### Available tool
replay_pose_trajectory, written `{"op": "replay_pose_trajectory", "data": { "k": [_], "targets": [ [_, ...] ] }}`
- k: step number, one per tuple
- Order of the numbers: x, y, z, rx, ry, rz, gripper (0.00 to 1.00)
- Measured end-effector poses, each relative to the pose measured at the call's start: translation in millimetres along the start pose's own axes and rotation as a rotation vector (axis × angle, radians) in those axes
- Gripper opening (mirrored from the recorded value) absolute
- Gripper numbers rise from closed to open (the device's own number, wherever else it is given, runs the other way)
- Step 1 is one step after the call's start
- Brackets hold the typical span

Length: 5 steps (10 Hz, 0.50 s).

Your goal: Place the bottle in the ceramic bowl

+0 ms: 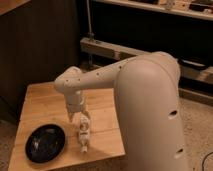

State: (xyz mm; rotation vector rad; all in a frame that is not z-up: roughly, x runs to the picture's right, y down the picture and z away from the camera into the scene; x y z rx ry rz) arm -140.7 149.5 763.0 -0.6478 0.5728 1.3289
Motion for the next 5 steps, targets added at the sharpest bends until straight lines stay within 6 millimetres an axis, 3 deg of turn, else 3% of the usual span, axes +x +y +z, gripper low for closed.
{"op": "replay_pose_trajectory", "data": {
  "k": [5],
  "targets": [
    [4, -15, 24, -0.046, -0.036, 0.037, 0.65]
  ]
}}
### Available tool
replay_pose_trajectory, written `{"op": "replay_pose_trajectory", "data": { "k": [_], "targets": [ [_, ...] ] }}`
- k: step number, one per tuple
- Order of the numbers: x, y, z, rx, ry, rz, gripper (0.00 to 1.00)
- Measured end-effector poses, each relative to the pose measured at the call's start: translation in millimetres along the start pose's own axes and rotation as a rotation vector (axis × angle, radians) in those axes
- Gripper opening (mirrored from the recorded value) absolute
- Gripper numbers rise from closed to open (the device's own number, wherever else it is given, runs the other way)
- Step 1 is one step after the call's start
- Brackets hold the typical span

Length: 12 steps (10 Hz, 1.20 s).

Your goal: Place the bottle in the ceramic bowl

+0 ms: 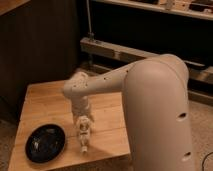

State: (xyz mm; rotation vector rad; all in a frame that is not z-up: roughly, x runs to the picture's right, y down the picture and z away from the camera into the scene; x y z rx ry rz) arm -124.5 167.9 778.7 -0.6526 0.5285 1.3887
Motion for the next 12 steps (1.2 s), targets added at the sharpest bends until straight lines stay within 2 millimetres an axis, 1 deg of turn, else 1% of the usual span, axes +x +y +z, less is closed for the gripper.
{"op": "replay_pose_trajectory", "data": {
  "k": [2, 6, 9, 10, 11, 12],
  "targets": [
    [1, -6, 6, -0.022, -0.013, 0.005, 0.65],
    [-1, -1, 24, -0.048, -0.011, -0.015, 0.65],
    [-4, 4, 42, -0.047, 0.014, -0.015, 0.65],
    [-5, 4, 49, -0.042, 0.026, -0.011, 0.62],
    [-5, 4, 55, -0.036, 0.037, -0.010, 0.55],
    [-5, 7, 58, -0.032, 0.045, -0.013, 0.44]
  ]
}}
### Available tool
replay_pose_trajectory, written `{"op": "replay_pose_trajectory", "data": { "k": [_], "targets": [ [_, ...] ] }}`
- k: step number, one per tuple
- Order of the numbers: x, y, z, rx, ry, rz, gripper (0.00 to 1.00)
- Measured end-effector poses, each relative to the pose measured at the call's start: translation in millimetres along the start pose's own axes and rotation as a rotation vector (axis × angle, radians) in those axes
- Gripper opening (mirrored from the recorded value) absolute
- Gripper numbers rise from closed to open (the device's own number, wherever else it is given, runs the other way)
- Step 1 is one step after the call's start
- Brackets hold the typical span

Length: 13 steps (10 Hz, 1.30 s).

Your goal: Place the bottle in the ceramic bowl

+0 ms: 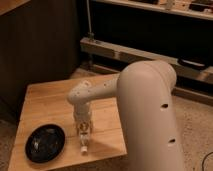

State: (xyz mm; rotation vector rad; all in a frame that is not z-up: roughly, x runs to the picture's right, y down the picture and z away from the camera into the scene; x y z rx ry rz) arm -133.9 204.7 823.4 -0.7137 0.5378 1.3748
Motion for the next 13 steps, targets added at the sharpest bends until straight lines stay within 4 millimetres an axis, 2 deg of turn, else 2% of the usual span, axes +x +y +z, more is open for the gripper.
{"op": "replay_pose_trajectory", "data": {
  "k": [3, 4, 5, 7, 8, 9, 11, 13],
  "targets": [
    [-2, 6, -8, -0.005, -0.005, -0.008, 0.14],
    [-1, 11, -19, -0.010, -0.021, -0.019, 0.05],
    [2, 24, -37, -0.016, -0.050, -0.044, 0.00],
    [12, 54, -72, -0.016, -0.095, -0.102, 0.00],
    [16, 82, -92, -0.016, -0.118, -0.151, 0.00],
    [16, 106, -103, -0.021, -0.134, -0.191, 0.00],
    [17, 158, -111, -0.029, -0.158, -0.286, 0.00],
    [15, 190, -100, -0.040, -0.184, -0.373, 0.00]
  ]
}}
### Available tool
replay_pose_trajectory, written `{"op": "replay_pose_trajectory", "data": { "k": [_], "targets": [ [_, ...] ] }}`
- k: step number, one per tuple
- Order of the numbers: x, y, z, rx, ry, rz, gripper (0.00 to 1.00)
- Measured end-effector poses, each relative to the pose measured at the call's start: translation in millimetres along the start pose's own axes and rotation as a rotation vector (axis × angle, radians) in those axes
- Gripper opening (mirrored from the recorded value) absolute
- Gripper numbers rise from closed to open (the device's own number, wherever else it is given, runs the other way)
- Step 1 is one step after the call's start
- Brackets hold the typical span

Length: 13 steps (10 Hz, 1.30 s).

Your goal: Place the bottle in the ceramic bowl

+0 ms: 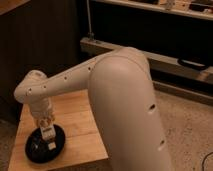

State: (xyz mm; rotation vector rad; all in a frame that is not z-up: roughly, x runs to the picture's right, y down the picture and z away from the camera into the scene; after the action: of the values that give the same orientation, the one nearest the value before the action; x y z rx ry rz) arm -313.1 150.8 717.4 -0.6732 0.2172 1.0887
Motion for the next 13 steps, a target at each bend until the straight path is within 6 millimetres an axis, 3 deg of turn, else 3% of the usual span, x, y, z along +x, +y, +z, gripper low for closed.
{"op": "replay_pose_trajectory", "data": {
  "k": [2, 4, 9, 10, 13],
  "targets": [
    [3, 10, 26, -0.054, -0.045, -0.078, 0.06],
    [14, 12, 44, -0.116, -0.094, -0.149, 0.27],
    [17, 9, 41, -0.243, -0.174, -0.202, 0.75],
    [17, 7, 41, -0.268, -0.168, -0.202, 0.80],
    [16, 9, 43, -0.294, -0.150, -0.212, 0.80]
  ]
}}
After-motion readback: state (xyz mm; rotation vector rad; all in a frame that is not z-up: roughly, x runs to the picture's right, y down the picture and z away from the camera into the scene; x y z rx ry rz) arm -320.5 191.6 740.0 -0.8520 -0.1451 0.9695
